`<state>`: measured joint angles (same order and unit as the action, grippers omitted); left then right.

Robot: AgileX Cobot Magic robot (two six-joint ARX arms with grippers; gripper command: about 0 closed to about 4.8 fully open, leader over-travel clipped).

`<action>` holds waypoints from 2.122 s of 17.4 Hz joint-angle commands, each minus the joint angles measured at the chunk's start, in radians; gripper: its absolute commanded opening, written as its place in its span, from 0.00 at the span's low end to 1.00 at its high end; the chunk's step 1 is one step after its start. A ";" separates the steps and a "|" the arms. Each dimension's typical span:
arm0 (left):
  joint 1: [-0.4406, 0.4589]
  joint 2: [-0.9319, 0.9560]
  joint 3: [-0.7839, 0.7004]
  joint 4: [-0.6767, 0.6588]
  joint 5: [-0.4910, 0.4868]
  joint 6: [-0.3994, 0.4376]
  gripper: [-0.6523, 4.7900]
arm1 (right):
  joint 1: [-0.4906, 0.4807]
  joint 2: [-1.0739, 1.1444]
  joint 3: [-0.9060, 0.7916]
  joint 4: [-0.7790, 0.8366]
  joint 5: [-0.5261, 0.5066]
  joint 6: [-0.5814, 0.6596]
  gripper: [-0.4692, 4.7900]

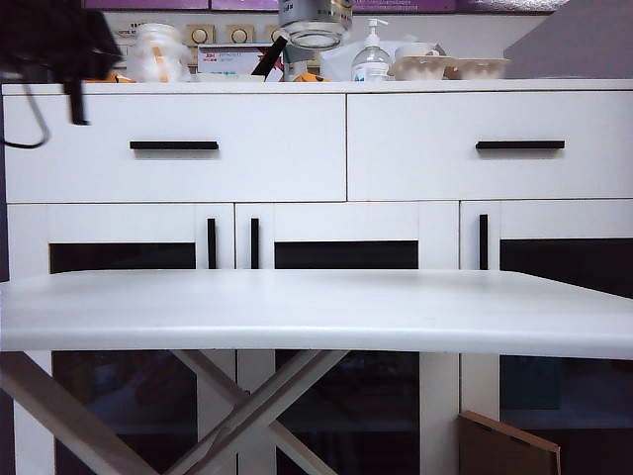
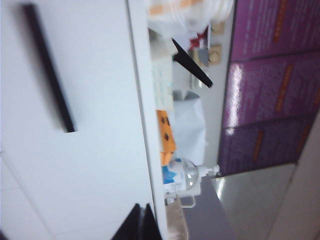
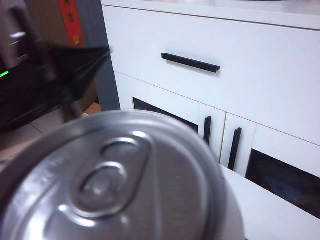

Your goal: Pick up a can of beer from the white table, open the left drawer, place the beer inside the drawer, and finally close the drawer.

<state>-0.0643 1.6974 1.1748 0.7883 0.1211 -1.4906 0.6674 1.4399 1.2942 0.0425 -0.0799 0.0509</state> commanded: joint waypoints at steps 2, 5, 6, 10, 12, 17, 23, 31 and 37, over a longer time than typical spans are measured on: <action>-0.001 0.145 0.187 -0.014 0.014 -0.003 0.76 | 0.000 -0.013 0.015 0.058 0.000 -0.004 0.16; -0.001 0.245 0.337 -0.132 0.014 -0.002 0.76 | 0.000 -0.012 0.015 0.058 0.000 -0.004 0.16; -0.001 0.280 0.388 -0.151 0.014 -0.002 0.76 | 0.000 -0.012 0.015 0.058 0.000 -0.004 0.16; -0.001 0.412 0.580 -0.223 0.014 -0.002 0.76 | -0.002 -0.013 0.015 0.059 0.002 -0.004 0.16; -0.001 0.471 0.664 -0.275 0.014 -0.002 0.76 | -0.002 -0.013 0.015 0.060 0.004 -0.004 0.16; -0.001 0.584 0.806 -0.310 0.002 -0.003 0.76 | -0.002 -0.013 0.015 0.059 0.004 -0.004 0.17; 0.001 0.701 0.962 -0.341 -0.006 -0.003 0.76 | -0.002 -0.013 0.015 0.059 0.004 -0.004 0.16; 0.001 0.739 1.028 -0.407 -0.012 0.018 0.76 | -0.002 -0.013 0.015 0.059 0.003 -0.003 0.16; 0.005 0.745 1.029 -0.398 -0.031 0.024 0.76 | -0.002 -0.013 0.015 0.059 0.003 -0.003 0.17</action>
<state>-0.0620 2.4432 2.1971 0.3779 0.0937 -1.4738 0.6636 1.4399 1.2938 0.0380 -0.0750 0.0509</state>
